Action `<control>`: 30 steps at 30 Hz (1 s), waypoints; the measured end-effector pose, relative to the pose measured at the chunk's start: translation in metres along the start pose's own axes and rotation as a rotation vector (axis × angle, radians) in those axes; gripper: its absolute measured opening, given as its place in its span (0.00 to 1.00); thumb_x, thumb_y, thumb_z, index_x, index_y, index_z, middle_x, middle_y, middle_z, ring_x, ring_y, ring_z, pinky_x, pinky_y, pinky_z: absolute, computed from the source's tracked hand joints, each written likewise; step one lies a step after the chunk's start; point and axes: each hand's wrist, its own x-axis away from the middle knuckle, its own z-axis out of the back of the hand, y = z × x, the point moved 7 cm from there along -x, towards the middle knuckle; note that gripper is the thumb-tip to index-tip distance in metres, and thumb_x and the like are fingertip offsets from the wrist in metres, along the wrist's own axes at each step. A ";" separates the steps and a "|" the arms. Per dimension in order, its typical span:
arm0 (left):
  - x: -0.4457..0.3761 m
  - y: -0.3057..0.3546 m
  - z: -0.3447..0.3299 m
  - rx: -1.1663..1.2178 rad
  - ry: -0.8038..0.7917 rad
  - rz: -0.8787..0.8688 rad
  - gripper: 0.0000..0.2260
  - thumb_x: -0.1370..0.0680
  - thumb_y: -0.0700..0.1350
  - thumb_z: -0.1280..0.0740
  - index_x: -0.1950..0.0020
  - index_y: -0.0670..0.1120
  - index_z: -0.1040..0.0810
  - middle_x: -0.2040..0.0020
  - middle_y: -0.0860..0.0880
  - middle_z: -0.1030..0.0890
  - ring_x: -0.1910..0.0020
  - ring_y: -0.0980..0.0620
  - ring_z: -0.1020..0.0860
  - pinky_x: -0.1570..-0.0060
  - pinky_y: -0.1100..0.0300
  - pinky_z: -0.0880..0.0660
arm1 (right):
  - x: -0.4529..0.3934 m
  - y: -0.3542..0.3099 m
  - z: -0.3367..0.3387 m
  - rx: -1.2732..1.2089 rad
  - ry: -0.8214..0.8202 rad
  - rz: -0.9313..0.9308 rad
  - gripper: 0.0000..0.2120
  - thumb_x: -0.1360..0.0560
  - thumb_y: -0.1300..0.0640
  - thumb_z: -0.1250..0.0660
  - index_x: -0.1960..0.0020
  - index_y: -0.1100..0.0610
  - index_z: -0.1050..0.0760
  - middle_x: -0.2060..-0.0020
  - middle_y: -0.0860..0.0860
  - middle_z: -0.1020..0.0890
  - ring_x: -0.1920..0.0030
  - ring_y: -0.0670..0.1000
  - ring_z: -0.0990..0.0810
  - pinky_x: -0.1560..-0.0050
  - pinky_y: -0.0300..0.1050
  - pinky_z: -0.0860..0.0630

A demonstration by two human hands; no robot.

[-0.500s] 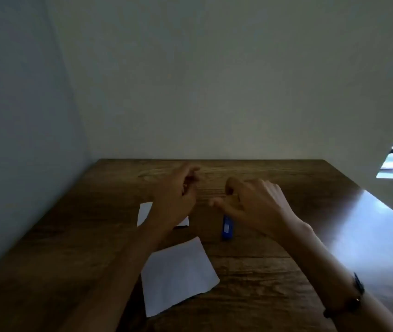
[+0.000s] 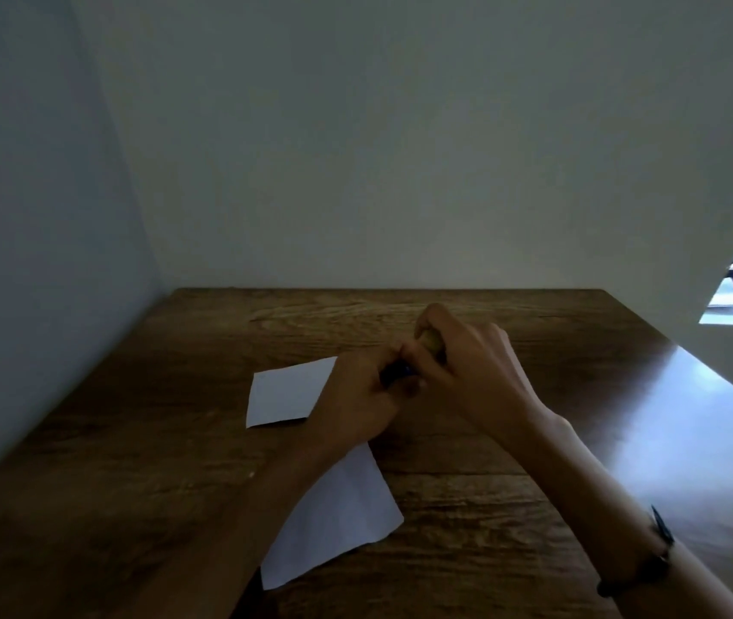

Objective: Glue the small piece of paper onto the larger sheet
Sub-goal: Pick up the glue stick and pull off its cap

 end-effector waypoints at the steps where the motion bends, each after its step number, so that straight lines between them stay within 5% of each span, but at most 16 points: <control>1: 0.000 0.001 0.002 -0.052 0.032 -0.013 0.08 0.27 0.41 0.34 0.49 0.51 0.22 0.57 0.55 0.22 0.58 0.60 0.25 0.58 0.75 0.31 | 0.000 0.001 0.003 -0.018 0.041 -0.010 0.12 0.27 0.44 0.41 0.56 0.54 0.30 0.71 0.49 0.23 0.72 0.49 0.24 0.73 0.44 0.28; 4: 0.000 0.005 0.005 -0.136 0.091 -0.063 0.08 0.26 0.41 0.35 0.48 0.46 0.22 0.57 0.50 0.20 0.62 0.59 0.26 0.63 0.79 0.33 | 0.002 -0.006 0.006 -0.035 0.125 0.044 0.08 0.26 0.51 0.36 0.57 0.57 0.28 0.72 0.48 0.24 0.74 0.48 0.26 0.75 0.38 0.32; 7: 0.001 0.010 0.010 -0.153 0.134 -0.118 0.06 0.27 0.40 0.35 0.52 0.45 0.22 0.59 0.44 0.18 0.63 0.51 0.23 0.64 0.71 0.31 | 0.005 -0.012 0.005 -0.045 0.167 0.095 0.05 0.26 0.57 0.36 0.56 0.59 0.27 0.68 0.47 0.26 0.71 0.46 0.27 0.72 0.33 0.36; 11: 0.002 0.011 0.016 -0.159 0.179 -0.164 0.07 0.27 0.37 0.35 0.52 0.44 0.21 0.64 0.51 0.23 0.69 0.60 0.28 0.66 0.76 0.33 | 0.003 -0.019 0.005 -0.119 0.133 0.191 0.02 0.26 0.63 0.38 0.55 0.61 0.27 0.62 0.51 0.23 0.62 0.47 0.26 0.64 0.35 0.32; 15: -0.001 0.007 0.017 -0.144 0.160 -0.148 0.08 0.26 0.40 0.35 0.48 0.43 0.22 0.59 0.44 0.18 0.65 0.55 0.26 0.65 0.74 0.33 | 0.003 -0.018 0.006 -0.182 0.099 0.226 0.06 0.29 0.66 0.41 0.54 0.61 0.27 0.57 0.53 0.23 0.59 0.47 0.26 0.62 0.35 0.30; 20: -0.004 -0.007 0.020 0.026 0.162 0.023 0.05 0.24 0.45 0.37 0.52 0.47 0.24 0.55 0.45 0.19 0.56 0.52 0.24 0.59 0.63 0.31 | 0.000 0.014 0.007 -0.164 0.208 0.037 0.12 0.29 0.70 0.38 0.49 0.58 0.28 0.54 0.49 0.25 0.58 0.41 0.28 0.61 0.29 0.31; 24: -0.003 -0.013 0.021 0.219 0.160 0.116 0.07 0.24 0.44 0.37 0.48 0.52 0.28 0.51 0.49 0.19 0.50 0.56 0.24 0.47 0.58 0.32 | 0.001 0.046 -0.027 0.090 -0.031 -0.032 0.12 0.29 0.68 0.38 0.48 0.57 0.27 0.49 0.54 0.24 0.54 0.46 0.30 0.60 0.34 0.36; 30: -0.004 -0.017 0.022 0.218 0.199 0.121 0.16 0.27 0.44 0.34 0.39 0.46 0.28 0.46 0.51 0.23 0.46 0.55 0.27 0.47 0.59 0.33 | 0.006 0.061 -0.061 0.080 -0.276 -0.106 0.10 0.28 0.61 0.37 0.49 0.50 0.29 0.51 0.49 0.25 0.57 0.44 0.29 0.63 0.32 0.38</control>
